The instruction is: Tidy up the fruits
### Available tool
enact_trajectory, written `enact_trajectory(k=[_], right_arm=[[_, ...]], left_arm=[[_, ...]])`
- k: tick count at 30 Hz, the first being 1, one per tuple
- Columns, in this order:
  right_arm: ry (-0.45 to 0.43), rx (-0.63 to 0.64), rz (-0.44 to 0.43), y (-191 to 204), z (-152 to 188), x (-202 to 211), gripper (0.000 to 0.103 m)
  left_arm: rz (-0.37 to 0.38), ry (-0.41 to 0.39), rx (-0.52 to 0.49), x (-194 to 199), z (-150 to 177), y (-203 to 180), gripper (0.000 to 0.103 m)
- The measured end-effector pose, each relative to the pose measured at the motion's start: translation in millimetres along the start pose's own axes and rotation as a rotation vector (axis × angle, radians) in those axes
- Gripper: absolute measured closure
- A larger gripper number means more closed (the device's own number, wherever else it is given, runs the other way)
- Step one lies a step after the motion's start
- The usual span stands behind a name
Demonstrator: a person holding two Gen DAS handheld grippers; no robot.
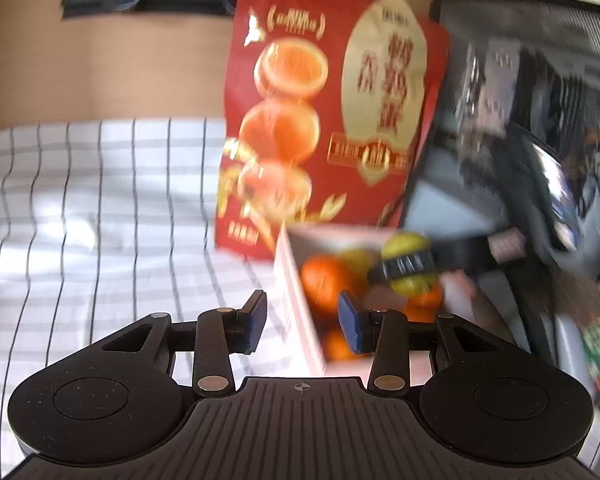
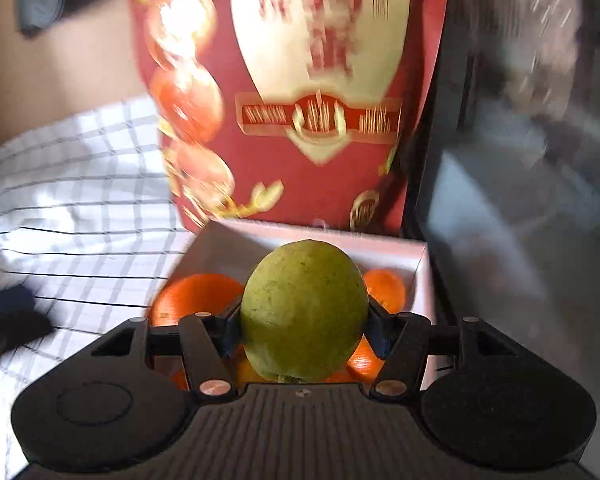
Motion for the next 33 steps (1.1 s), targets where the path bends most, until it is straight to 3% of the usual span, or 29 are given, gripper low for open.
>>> enact_trajectory(k=[3,7,14,16,22,28,31,33], right_arm=[[0.048,-0.028,0.002,-1.5,16.9,-25.0,0.043],[0.009,0.057,0.029,4.2,23.8,-20.0,0.042],[-0.154,0.114,0.048,10.4,36.0,66.7,0.017],[-0.175,0.127,0.047,18.4,55.4,83.3,0.016],[-0.148,0.159,0.065,41.5,110.2,85.9,0.014],[-0.053,0.089,0.075,28.7,141.0,58.3,0.014],[-0.046,0.011,0.048,18.0,144.5,55.4,0.01],[-0.038,-0.006,0.076,13.1,146.4,55.5,0.003]], left_arm=[[-0.022,0.032,-0.011,-0.8,26.6,7.9,0.059],[-0.04,0.069,-0.037,-2.4,49.2,13.7,0.059],[-0.098,0.089,-0.101,4.0,76.7,12.6,0.059],[-0.108,0.096,-0.085,2.0,83.7,14.0,0.059],[-0.061,0.128,-0.044,-2.2,95.7,7.6,0.054],[-0.093,0.127,-0.035,-4.9,93.2,5.7,0.054],[-0.124,0.132,-0.061,-8.8,93.0,2.1,0.054],[-0.14,0.134,-0.079,-11.0,93.0,-0.3,0.052]])
Point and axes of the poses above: each gripper's, at about its wrist camera, not at the fingertips, and x roughly against the way its jaws point, y to its left, z to its underside, the point moved 10 cm from there along -x, roughly the way its jaws point, and after that the axes turned 2 degrees about -z, right-handed, at the moved point
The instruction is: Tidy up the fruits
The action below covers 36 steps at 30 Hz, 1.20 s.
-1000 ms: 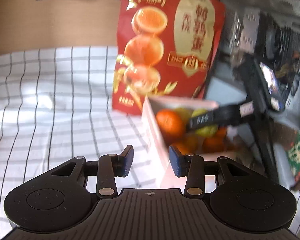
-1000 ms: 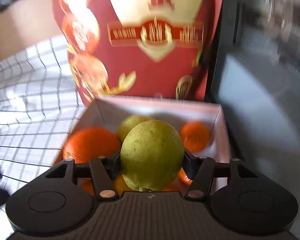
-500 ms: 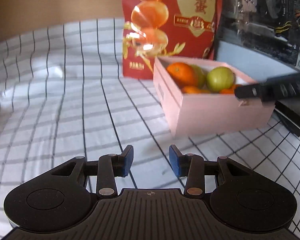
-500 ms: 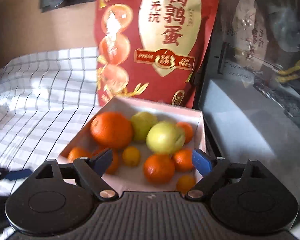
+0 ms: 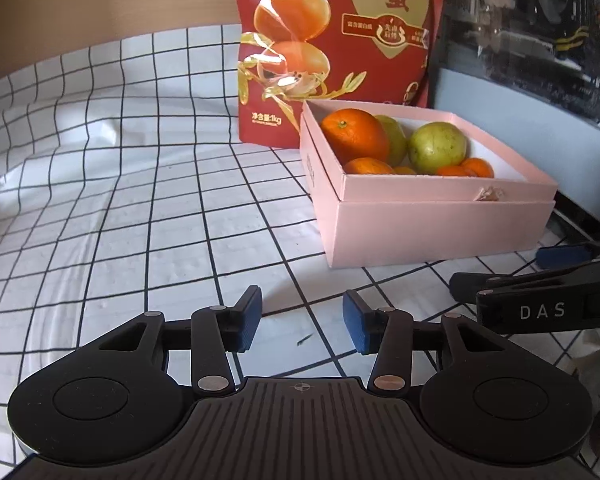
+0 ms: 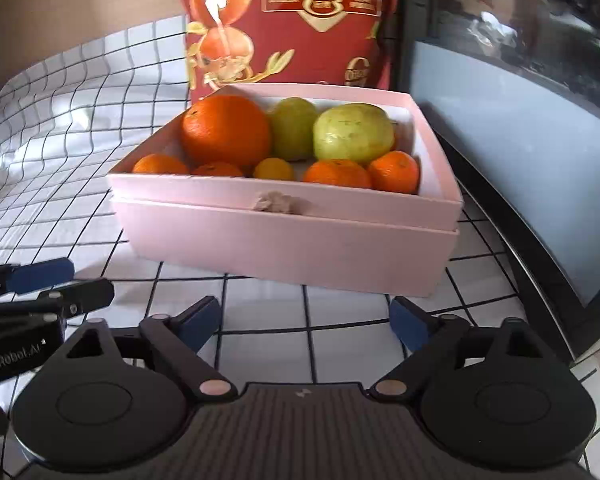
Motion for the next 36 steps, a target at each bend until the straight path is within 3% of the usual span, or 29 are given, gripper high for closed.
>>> enact_trajectory(k=[7,36], right_arm=[[-0.047,-0.027,0.032,-2.2,5.0,4.5,0.0],[-0.046,-0.027,0.032,-4.2,0.7,1.1,0.0]], left_arm=[[-0.017,0.001,-0.003,-1.8,-0.7,-1.7,0.051],[-0.022,0.002,0.0,-5.2,-2.8,-1.4,0.049]])
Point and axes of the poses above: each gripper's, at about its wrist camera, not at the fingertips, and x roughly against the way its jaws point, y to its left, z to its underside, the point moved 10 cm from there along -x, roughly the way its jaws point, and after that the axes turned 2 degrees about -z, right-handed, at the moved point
